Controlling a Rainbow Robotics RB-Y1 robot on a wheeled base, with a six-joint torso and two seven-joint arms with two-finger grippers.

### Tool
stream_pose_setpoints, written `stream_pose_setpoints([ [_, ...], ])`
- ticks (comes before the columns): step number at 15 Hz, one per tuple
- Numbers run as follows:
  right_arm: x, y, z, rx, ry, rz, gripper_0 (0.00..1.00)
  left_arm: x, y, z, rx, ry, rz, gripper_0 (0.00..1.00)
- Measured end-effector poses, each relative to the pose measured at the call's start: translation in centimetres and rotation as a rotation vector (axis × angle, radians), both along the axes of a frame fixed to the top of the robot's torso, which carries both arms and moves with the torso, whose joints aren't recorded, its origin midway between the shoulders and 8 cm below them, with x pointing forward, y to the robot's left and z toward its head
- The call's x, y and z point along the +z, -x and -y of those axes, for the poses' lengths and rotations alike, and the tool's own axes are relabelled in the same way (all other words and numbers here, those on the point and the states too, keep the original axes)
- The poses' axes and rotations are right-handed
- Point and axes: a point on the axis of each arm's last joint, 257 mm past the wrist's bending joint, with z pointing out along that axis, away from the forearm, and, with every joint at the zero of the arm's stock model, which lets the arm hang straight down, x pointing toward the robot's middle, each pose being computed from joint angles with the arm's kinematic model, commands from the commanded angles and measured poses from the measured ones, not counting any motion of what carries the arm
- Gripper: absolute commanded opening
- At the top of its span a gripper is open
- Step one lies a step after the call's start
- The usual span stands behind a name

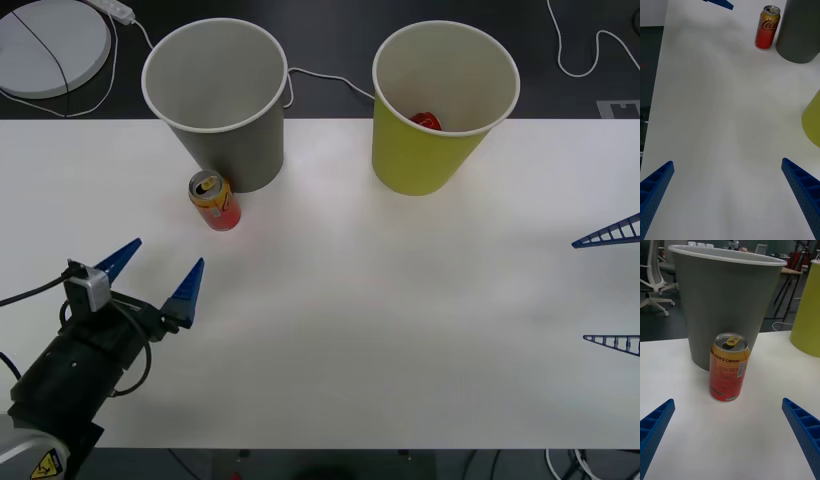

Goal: Put the can into the green bin and the plastic bottle into the gray bin

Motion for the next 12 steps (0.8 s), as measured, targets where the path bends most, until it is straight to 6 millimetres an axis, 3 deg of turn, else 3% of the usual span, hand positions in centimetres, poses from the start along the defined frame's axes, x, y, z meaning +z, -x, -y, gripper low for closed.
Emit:
stream_pose_setpoints([
  [7, 0.0, 0.0, 0.0, 0.000, 0.000, 0.000, 1.00, -1.8, -3.9, 1.1, 0.023, -0.065, 0.063, 1.00],
  [12, 0.0, 0.0, 0.0, 0.000, 0.000, 0.000, 1.00, -2.5, -5.6, 2.7, 0.001, -0.066, 0.061, 1.00],
])
